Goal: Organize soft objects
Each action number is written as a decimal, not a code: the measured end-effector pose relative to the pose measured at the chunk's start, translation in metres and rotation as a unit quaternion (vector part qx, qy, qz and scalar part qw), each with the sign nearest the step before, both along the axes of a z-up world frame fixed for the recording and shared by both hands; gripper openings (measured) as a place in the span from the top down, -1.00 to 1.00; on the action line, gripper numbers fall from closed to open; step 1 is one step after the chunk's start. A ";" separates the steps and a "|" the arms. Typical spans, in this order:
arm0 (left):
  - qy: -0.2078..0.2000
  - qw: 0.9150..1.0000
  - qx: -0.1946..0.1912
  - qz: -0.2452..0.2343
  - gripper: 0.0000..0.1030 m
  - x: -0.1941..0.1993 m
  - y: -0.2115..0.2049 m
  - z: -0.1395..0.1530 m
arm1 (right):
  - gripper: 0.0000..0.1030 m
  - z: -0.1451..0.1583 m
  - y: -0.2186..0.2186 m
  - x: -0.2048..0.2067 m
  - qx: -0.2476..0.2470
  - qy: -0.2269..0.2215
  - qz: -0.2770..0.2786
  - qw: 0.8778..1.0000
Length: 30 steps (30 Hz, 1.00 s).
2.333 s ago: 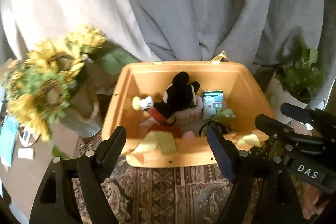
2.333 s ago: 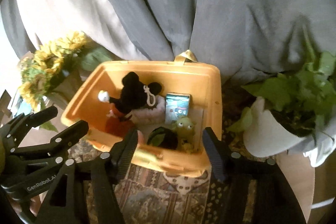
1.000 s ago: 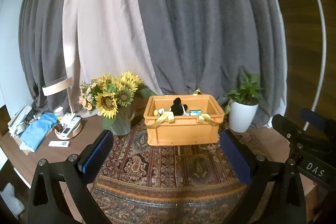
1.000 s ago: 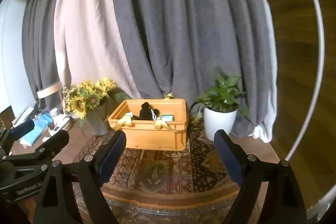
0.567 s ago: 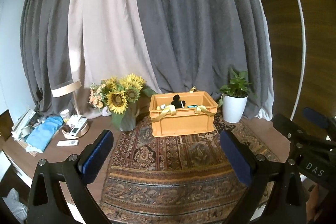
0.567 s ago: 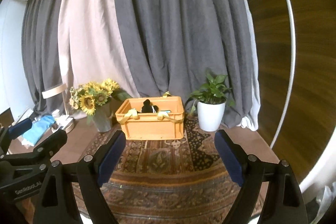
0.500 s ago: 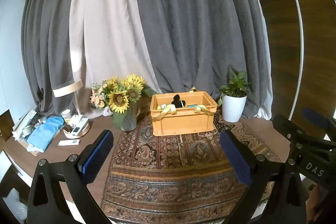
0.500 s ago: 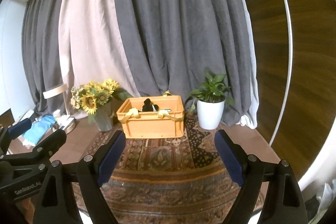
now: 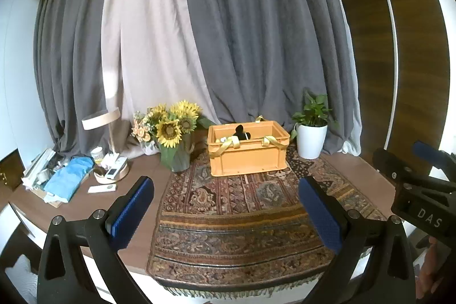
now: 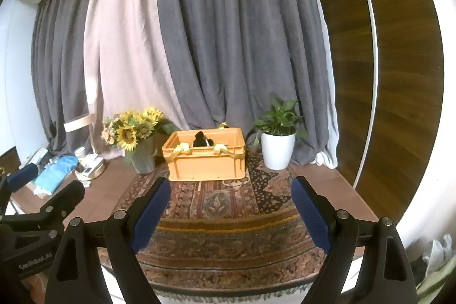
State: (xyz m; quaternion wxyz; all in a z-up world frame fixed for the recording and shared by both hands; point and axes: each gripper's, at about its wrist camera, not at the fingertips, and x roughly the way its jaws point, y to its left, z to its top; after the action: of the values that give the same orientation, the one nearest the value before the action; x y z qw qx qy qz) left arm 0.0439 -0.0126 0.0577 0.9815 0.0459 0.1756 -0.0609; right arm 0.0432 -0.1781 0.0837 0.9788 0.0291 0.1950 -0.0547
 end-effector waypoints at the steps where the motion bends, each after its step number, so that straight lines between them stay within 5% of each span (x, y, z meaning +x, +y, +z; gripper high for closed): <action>1: 0.000 1.000 0.000 0.002 -1.00 -0.002 0.000 0.000 | -0.69 0.000 0.000 -0.004 0.001 0.000 0.000 1.000; 30: -0.009 1.000 0.008 0.010 -1.00 -0.033 -0.004 -0.001 | -0.79 -0.003 -0.003 -0.037 -0.002 -0.001 0.004 1.000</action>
State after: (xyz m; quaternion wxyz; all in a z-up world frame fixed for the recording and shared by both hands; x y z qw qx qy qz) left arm 0.0107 -0.0169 0.0564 0.9833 0.0526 0.1673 -0.0494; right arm 0.0063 -0.1812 0.0810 0.9793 0.0262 0.1941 -0.0509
